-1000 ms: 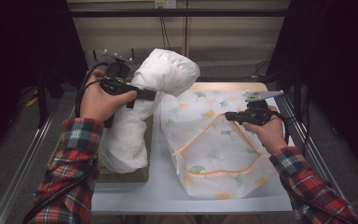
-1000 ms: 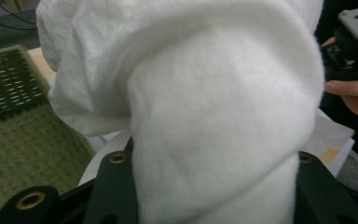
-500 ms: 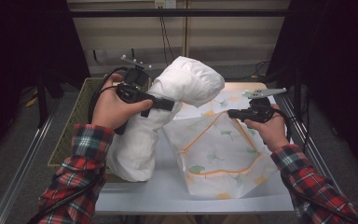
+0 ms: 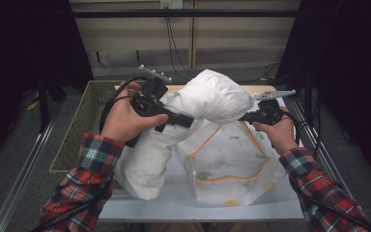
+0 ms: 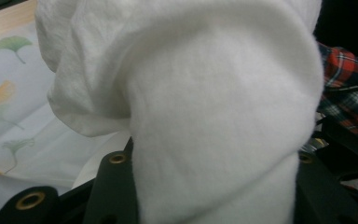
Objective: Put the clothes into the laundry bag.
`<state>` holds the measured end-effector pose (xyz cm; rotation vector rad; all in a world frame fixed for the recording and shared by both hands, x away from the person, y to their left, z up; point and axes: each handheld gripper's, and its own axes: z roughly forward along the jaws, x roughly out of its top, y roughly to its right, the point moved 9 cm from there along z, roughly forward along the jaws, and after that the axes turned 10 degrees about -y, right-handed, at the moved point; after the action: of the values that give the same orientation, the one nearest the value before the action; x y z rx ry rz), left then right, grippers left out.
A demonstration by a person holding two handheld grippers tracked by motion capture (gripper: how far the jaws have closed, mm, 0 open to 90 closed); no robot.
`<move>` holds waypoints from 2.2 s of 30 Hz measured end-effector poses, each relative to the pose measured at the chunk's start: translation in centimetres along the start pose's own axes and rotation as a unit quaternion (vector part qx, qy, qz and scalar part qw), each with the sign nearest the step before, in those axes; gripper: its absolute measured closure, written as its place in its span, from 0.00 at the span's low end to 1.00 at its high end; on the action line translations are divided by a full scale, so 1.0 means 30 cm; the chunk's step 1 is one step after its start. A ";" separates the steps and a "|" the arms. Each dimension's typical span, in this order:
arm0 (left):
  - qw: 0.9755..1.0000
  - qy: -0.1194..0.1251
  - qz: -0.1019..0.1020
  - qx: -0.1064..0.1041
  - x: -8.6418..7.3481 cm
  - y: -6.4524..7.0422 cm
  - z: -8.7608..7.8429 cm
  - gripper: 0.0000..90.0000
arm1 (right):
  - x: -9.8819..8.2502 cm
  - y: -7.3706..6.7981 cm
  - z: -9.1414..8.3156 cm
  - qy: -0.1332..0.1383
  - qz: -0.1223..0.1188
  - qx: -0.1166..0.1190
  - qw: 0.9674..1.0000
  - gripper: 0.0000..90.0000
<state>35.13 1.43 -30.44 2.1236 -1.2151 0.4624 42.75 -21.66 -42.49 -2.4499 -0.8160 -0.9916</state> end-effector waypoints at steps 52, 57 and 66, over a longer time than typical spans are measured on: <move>0.992 -0.105 0.055 -0.031 -0.101 0.093 0.232 0.61 | 0.116 -0.034 -0.105 0.034 -0.022 -0.009 0.999 1.00; 0.992 -0.106 0.057 -0.039 -0.093 0.115 0.255 0.61 | 0.119 -0.043 -0.089 0.037 -0.018 -0.006 0.999 1.00; 0.993 -0.120 0.017 0.011 -0.118 0.037 0.285 0.61 | 0.143 -0.065 -0.115 0.047 -0.025 -0.001 0.999 1.00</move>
<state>32.28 -2.54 -38.38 2.2295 -1.3848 0.2415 42.26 -20.39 -36.82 -2.3748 -0.8499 -1.1162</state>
